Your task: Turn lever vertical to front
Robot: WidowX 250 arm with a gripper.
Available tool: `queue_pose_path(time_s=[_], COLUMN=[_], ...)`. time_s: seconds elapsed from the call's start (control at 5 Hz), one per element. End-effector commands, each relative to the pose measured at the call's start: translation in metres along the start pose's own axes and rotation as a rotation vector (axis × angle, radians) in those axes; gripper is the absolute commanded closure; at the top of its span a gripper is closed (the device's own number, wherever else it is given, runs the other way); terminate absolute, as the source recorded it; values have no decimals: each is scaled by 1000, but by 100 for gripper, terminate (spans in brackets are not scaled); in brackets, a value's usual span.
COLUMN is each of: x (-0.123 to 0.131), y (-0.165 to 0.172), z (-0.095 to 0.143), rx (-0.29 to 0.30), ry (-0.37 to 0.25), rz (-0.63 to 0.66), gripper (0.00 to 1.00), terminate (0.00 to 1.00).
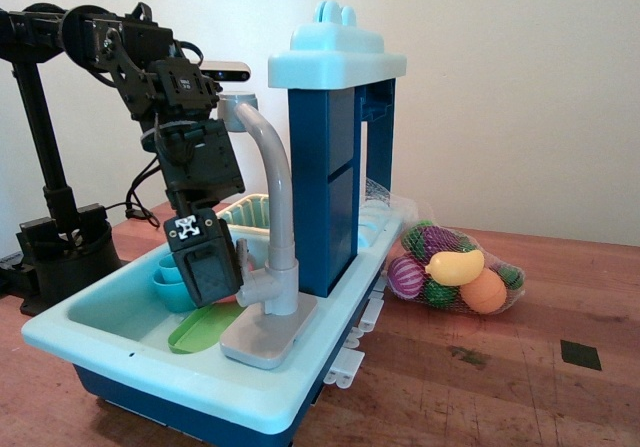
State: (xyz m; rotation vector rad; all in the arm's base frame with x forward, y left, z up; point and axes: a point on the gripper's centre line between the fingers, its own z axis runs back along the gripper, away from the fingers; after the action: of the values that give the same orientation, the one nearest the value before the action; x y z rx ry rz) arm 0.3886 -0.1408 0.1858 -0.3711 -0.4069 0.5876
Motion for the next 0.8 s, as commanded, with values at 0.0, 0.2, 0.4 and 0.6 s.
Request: queue_pose_path(time_s=[0.0, 0.2, 0.4, 0.6], x=[0, 14, 29, 44], y=[0, 6, 16, 19], z=[0, 1, 2, 0], rx=[0, 10, 20, 5], ry=[0, -55, -138, -203], rz=[0, 7, 25, 34], gripper=[0, 0, 0, 0], terminate=[0, 0, 0, 0])
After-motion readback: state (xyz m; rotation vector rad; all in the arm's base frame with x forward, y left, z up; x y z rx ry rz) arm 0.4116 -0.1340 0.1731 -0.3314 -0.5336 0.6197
